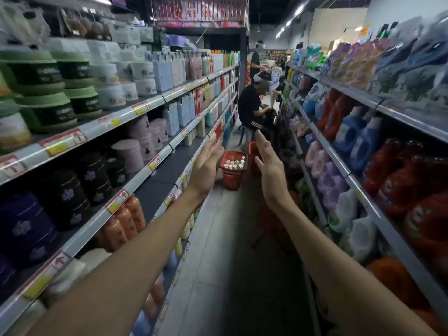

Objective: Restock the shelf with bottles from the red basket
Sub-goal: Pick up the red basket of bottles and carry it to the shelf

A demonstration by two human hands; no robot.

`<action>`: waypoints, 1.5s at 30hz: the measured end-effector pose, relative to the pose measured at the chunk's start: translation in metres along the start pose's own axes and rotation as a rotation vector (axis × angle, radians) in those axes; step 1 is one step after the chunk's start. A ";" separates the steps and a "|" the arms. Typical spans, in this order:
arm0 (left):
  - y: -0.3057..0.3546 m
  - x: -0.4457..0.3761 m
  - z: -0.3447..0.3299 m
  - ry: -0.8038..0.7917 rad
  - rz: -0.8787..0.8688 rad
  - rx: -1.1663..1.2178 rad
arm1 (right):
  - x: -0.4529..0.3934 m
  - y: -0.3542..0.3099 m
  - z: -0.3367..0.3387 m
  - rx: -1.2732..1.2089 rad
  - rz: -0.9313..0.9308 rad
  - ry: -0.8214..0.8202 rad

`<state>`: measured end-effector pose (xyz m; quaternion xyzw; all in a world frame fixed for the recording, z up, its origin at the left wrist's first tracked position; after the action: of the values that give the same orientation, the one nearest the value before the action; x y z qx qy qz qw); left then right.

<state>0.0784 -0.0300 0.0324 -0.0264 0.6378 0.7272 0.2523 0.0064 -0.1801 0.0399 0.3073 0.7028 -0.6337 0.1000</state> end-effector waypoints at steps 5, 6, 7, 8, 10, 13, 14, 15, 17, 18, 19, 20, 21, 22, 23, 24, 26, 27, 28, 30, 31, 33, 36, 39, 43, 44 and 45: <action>-0.064 -0.079 -0.009 -0.028 0.080 0.071 | -0.061 0.080 0.013 0.004 -0.077 0.084; -0.076 -0.097 -0.010 -0.033 0.090 0.097 | -0.076 0.095 0.014 -0.007 -0.092 0.105; -0.087 -0.117 -0.009 -0.038 0.104 0.131 | -0.092 0.111 0.015 -0.013 -0.101 0.121; -0.097 -0.136 -0.007 -0.043 0.115 0.178 | -0.107 0.127 0.018 -0.024 -0.108 0.131; -0.117 -0.177 -0.003 -0.058 0.130 0.215 | -0.137 0.148 0.021 -0.015 -0.126 0.152; -0.142 -0.247 0.000 -0.069 0.126 0.227 | -0.191 0.176 0.030 0.001 -0.123 0.182; -0.150 -0.271 -0.001 -0.069 0.124 0.239 | -0.210 0.186 0.034 0.004 -0.121 0.190; -0.158 -0.292 -0.001 -0.069 0.122 0.249 | -0.227 0.196 0.039 0.008 -0.121 0.195; -0.177 -0.335 -0.005 -0.060 0.117 0.253 | -0.264 0.219 0.048 0.018 -0.114 0.207; -0.188 -0.357 -0.010 -0.069 0.116 0.243 | -0.282 0.233 0.053 0.018 -0.111 0.206; -0.201 -0.378 -0.015 -0.075 0.116 0.235 | -0.301 0.249 0.059 0.011 -0.108 0.206; -0.214 -0.399 -0.022 -0.078 0.113 0.229 | -0.321 0.265 0.065 0.010 -0.099 0.208; -0.228 -0.423 -0.029 -0.082 0.110 0.227 | -0.342 0.282 0.071 0.009 -0.088 0.211; -0.242 -0.448 -0.037 -0.081 0.111 0.222 | -0.364 0.300 0.078 0.008 -0.076 0.214; -0.256 -0.474 -0.044 -0.074 0.115 0.218 | -0.386 0.318 0.085 0.006 -0.071 0.214; -0.269 -0.501 -0.051 -0.065 0.117 0.214 | -0.411 0.337 0.093 0.007 -0.065 0.215; -0.292 -0.558 -0.068 -0.061 0.130 0.210 | -0.462 0.372 0.107 -0.003 -0.080 0.215; -0.303 -0.584 -0.075 -0.059 0.145 0.208 | -0.487 0.390 0.114 -0.016 -0.096 0.217; -0.314 -0.611 -0.081 -0.052 0.154 0.207 | -0.512 0.406 0.123 -0.022 -0.099 0.220; -0.333 -0.665 -0.094 -0.035 0.158 0.205 | -0.566 0.436 0.138 -0.008 -0.086 0.207; -0.342 -0.692 -0.099 -0.029 0.166 0.206 | -0.594 0.450 0.143 -0.004 -0.090 0.198; -0.360 -0.742 -0.109 -0.020 0.184 0.216 | -0.645 0.476 0.151 -0.008 -0.104 0.193; -0.390 -0.812 -0.121 -0.019 0.189 0.209 | -0.713 0.518 0.159 -0.013 -0.105 0.176; -0.430 -0.884 -0.129 -0.006 0.185 0.192 | -0.776 0.569 0.168 -0.010 -0.099 0.146; -0.482 -0.980 -0.139 -0.010 0.187 0.154 | -0.853 0.634 0.189 -0.009 -0.103 0.169; -0.492 -1.003 -0.141 -0.022 0.192 0.144 | -0.873 0.648 0.193 -0.015 -0.112 0.182; -0.500 -1.027 -0.143 -0.038 0.191 0.126 | -0.893 0.661 0.197 -0.021 -0.121 0.194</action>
<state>1.1334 -0.4770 -0.0816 0.0642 0.6768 0.7069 0.1950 1.0334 -0.6353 -0.0697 0.3233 0.7331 -0.5984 -0.0035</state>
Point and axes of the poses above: each hand's wrist, its own x-axis away from the middle knuckle, its own z-axis out of the back of the hand, y = z × x, the point moved 9 cm from there along -x, towards the middle knuckle, and after that the axes turned 11 degrees about -x, right-handed, at the moved point
